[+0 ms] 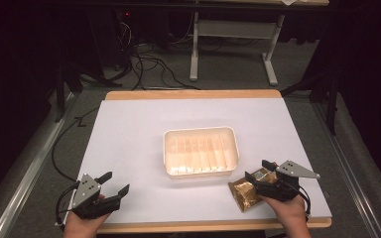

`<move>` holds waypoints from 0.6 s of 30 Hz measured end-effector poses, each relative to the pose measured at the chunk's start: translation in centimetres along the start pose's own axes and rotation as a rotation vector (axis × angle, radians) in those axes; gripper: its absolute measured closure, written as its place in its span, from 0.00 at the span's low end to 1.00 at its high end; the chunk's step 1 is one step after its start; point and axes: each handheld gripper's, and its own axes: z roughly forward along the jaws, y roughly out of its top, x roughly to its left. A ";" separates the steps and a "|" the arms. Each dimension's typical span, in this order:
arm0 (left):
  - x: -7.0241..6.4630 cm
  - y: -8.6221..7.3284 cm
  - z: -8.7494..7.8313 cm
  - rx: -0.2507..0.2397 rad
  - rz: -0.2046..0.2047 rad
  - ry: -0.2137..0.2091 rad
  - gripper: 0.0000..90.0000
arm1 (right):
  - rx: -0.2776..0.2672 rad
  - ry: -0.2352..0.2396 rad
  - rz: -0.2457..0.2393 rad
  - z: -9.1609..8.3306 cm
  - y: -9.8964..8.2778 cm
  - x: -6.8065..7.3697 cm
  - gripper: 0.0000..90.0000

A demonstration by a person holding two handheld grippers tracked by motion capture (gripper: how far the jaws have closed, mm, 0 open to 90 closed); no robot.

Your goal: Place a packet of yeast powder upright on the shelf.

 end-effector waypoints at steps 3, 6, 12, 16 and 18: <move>-0.2 0.0 0.1 0.007 0.009 -0.003 0.32 | -0.008 -0.004 0.005 -0.4 -0.1 -0.2 0.25; -0.4 0.1 0.2 0.011 0.022 -0.006 0.32 | -0.012 -0.008 0.008 -0.7 -0.2 -0.5 0.30; -0.3 0.2 0.3 0.005 0.018 -0.002 0.32 | -0.019 -0.017 0.032 -1.1 -0.4 -1.0 0.33; -0.3 0.2 0.4 0.009 0.019 -0.001 0.32 | -0.026 -0.020 0.036 -1.4 -0.5 -1.2 0.36; -0.4 0.2 0.4 0.009 0.020 -0.002 0.32 | -0.030 -0.023 0.040 -1.6 -0.5 -1.4 0.37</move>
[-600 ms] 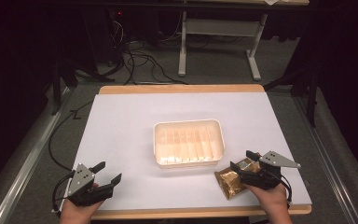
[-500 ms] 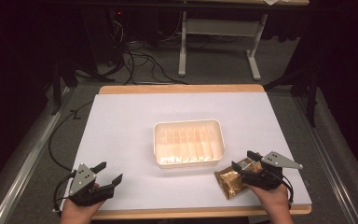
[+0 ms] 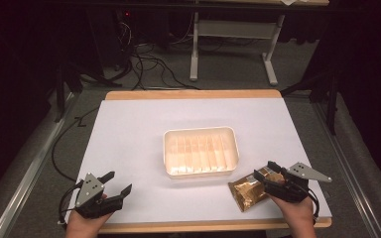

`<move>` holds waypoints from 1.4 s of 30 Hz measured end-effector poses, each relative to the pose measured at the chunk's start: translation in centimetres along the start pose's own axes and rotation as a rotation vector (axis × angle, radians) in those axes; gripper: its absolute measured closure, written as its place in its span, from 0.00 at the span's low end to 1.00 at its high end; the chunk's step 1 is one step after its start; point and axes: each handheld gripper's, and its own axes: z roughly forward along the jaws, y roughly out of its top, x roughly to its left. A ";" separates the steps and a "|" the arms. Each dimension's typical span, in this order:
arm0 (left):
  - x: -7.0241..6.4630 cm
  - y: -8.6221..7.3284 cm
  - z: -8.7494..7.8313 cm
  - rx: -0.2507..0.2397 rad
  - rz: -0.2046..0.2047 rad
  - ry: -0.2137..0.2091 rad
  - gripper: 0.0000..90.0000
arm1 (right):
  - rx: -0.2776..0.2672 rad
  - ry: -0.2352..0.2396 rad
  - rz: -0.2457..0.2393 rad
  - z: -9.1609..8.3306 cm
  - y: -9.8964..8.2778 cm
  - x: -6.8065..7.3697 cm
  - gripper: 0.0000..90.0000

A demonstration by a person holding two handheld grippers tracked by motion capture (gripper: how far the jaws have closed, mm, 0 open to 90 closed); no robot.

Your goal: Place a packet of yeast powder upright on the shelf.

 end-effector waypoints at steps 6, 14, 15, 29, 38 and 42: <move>0.0 0.0 0.1 0.001 0.003 -0.001 0.32 | 0.005 -0.005 -0.008 -0.2 0.0 -0.4 0.39; 0.0 0.4 0.6 -0.001 0.009 -0.012 0.32 | 0.011 -0.040 0.022 -0.9 -0.3 -1.0 0.39; -0.1 0.4 0.8 0.001 0.012 -0.015 0.32 | 0.011 -0.045 0.025 -1.0 -0.4 -1.1 0.39; -0.7 1.0 2.2 0.005 0.036 -0.054 0.32 | -0.003 -0.133 0.133 -3.6 -1.9 -3.8 0.40; -0.8 1.1 2.1 0.003 0.040 -0.055 0.32 | -0.024 -0.166 0.228 -4.8 -2.8 -5.8 0.40; -0.7 1.0 2.1 0.004 0.039 -0.055 0.32 | -0.024 -0.170 0.261 -5.0 -3.2 -6.3 0.40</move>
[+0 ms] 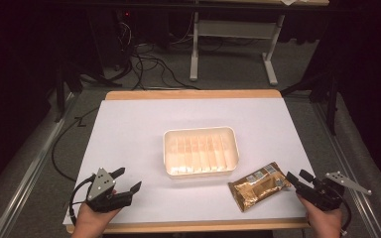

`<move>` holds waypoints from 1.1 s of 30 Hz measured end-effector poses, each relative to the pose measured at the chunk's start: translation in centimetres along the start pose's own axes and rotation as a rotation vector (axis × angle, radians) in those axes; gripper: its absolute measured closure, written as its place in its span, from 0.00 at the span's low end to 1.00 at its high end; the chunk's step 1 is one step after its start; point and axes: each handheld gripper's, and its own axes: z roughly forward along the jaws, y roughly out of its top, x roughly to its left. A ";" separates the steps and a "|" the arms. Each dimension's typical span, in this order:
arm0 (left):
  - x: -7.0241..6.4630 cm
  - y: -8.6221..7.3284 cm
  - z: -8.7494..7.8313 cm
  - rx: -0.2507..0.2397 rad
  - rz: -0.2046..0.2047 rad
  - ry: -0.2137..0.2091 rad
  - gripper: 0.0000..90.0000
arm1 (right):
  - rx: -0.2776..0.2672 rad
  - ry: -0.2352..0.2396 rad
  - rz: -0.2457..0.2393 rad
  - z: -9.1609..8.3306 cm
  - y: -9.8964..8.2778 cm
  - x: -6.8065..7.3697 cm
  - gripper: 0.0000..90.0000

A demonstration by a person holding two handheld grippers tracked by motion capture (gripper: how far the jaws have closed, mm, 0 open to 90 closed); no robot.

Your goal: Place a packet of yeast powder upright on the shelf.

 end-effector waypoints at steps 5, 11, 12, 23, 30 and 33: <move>-0.1 0.0 0.1 0.003 0.002 -0.003 0.32 | 0.039 0.018 0.070 0.4 -0.7 -1.1 0.43; -0.1 0.0 0.1 0.006 0.009 -0.003 0.32 | 0.091 0.059 0.170 1.1 -1.5 -2.1 0.45; -0.1 0.0 0.1 0.006 0.009 -0.003 0.32 | 0.091 0.059 0.170 1.1 -1.5 -2.1 0.45; -0.2 0.0 0.1 0.010 0.017 -0.004 0.32 | 0.139 0.124 0.266 1.8 -2.3 -2.6 0.49; -0.2 0.0 0.1 0.010 0.020 -0.004 0.32 | 0.182 0.166 0.322 2.4 -2.6 -2.5 0.54; -0.2 0.0 0.1 0.010 0.021 -0.004 0.32 | 0.199 0.179 0.330 2.7 -2.7 -2.3 0.59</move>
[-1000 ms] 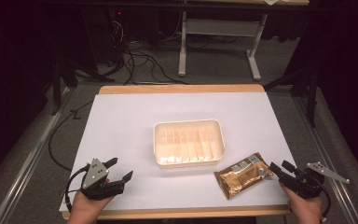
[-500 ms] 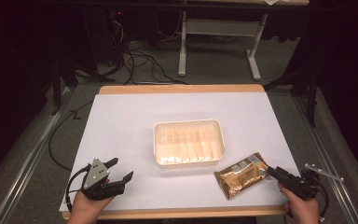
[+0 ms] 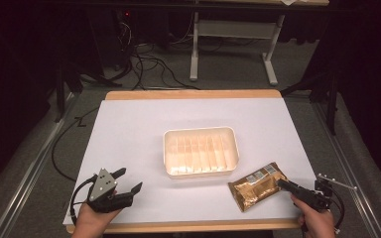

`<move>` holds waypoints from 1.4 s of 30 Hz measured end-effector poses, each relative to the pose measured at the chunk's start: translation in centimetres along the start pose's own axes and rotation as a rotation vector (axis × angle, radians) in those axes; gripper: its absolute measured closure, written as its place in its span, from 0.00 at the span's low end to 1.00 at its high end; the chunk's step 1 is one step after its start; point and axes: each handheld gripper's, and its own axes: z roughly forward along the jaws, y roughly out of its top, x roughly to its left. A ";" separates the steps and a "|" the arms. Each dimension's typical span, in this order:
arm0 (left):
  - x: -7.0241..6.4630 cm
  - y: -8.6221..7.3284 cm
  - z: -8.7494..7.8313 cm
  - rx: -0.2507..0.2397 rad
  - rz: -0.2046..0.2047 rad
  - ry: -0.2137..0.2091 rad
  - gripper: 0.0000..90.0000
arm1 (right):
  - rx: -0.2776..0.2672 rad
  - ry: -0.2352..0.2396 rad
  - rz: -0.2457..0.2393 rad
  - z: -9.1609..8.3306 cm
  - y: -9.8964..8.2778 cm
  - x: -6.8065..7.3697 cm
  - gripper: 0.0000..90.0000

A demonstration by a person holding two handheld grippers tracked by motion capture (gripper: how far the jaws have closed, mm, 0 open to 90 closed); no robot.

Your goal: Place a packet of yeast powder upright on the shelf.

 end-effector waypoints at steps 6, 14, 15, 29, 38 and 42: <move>0.0 0.0 0.0 0.000 0.004 0.000 0.32 | -0.010 -0.014 -0.009 -0.1 0.1 0.2 0.72; -0.1 0.0 0.1 0.002 0.006 0.000 0.32 | -0.062 -0.021 -0.078 -0.7 0.4 1.4 0.93; -0.1 0.0 0.1 0.002 0.007 0.000 0.32 | -0.068 -0.021 -0.095 -0.8 0.5 1.7 0.95; 0.0 -0.1 -0.2 0.001 0.006 0.007 0.32 | -0.224 -0.001 -0.270 -2.5 1.4 5.6 0.99; 0.3 -0.5 -1.1 -0.001 -0.007 0.030 0.32 | -0.314 0.023 -0.322 -3.5 2.1 6.9 1.00; 0.4 -0.8 -1.6 -0.002 -0.015 0.044 0.32 | -0.347 0.037 -0.354 -3.7 2.5 7.6 1.00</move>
